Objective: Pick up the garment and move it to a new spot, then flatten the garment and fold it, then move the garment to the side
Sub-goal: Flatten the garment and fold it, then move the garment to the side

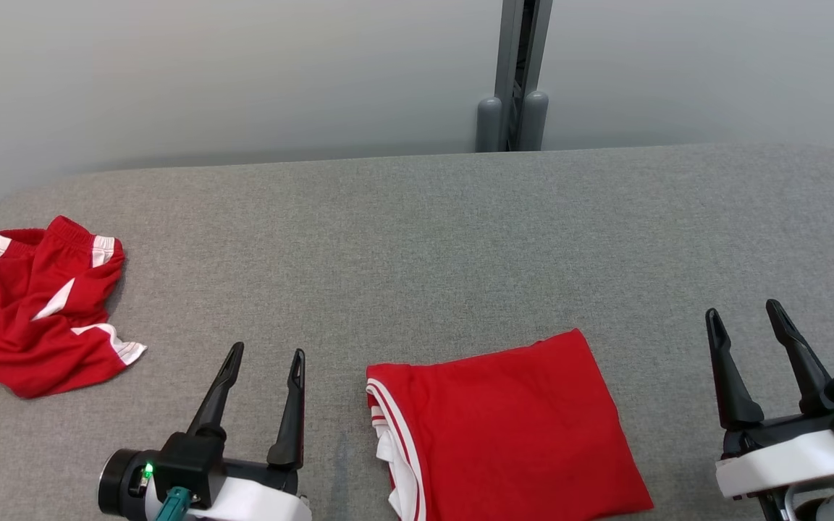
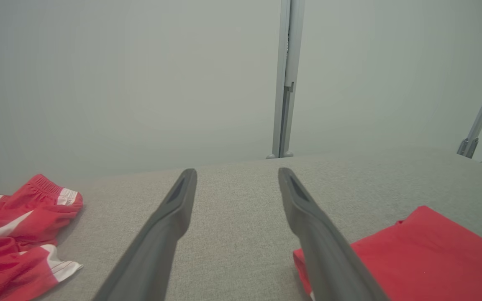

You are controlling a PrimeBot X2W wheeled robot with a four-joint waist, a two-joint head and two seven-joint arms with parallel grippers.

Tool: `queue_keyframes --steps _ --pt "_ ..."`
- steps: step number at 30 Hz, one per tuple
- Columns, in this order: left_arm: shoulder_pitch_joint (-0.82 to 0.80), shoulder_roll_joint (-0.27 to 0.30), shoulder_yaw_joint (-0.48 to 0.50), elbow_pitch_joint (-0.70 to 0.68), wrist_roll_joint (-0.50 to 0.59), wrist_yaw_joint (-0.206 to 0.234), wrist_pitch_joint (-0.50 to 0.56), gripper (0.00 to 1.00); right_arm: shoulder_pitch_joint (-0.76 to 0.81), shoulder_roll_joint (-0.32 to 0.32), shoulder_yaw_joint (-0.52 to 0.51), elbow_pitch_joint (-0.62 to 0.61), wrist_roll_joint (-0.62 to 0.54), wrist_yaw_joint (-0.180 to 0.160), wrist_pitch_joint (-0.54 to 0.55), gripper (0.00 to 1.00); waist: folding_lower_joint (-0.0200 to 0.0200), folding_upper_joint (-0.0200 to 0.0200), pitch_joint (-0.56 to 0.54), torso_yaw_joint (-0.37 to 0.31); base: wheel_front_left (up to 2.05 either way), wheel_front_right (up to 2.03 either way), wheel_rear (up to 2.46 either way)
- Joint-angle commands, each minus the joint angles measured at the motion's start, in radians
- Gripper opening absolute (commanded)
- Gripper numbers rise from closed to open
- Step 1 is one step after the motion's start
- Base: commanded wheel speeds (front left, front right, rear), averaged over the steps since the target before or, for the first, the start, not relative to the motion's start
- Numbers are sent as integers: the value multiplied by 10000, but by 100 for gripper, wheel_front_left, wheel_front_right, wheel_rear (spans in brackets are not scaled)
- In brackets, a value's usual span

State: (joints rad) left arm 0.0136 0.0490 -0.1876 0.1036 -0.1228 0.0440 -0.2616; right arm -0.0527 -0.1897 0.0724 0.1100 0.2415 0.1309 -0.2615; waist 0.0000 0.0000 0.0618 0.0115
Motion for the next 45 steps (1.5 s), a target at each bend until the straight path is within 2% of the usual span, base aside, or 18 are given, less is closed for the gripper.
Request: queue_keyframes --steps 1,16,25,28,34,43,44,45 --pt "67 36 24 0 67 -32 -32 100 60 -1 -9 -8 23 -2 -60 100 0 0 3 5 0 0 0" --pt "-84 36 -20 51 96 -92 -32 100 75 -48 81 113 175 -2 -58 100 0 0 154 122 0 0 0" --pt "-413 34 -177 44 181 -115 -31 100 -328 -801 1889 1095 1976 0 -51 100 0 0 736 231 0 0 0" --pt "-574 34 -285 20 190 -120 -32 100 -540 -983 2325 1569 2629 0 283 100 0 0 942 319 0 0 0" --pt "-831 34 -468 116 226 -73 -32 100 -953 -1228 3301 2344 3776 0 1052 100 0 0 1244 556 0 0 0" --pt "-904 33 -534 99 257 -78 -32 100 -1489 -1413 4428 2955 4855 0 1417 100 0 0 1335 875 0 0 0" --pt "-897 36 -531 80 251 -67 -32 100 -1521 -1441 4509 3025 4917 0 1411 92 0 0 1323 896 0 0 0" --pt "-888 34 -529 71 243 -63 -32 100 -1568 -1475 4573 3109 4971 0 1372 38 0 0 1307 911 0 0 0"
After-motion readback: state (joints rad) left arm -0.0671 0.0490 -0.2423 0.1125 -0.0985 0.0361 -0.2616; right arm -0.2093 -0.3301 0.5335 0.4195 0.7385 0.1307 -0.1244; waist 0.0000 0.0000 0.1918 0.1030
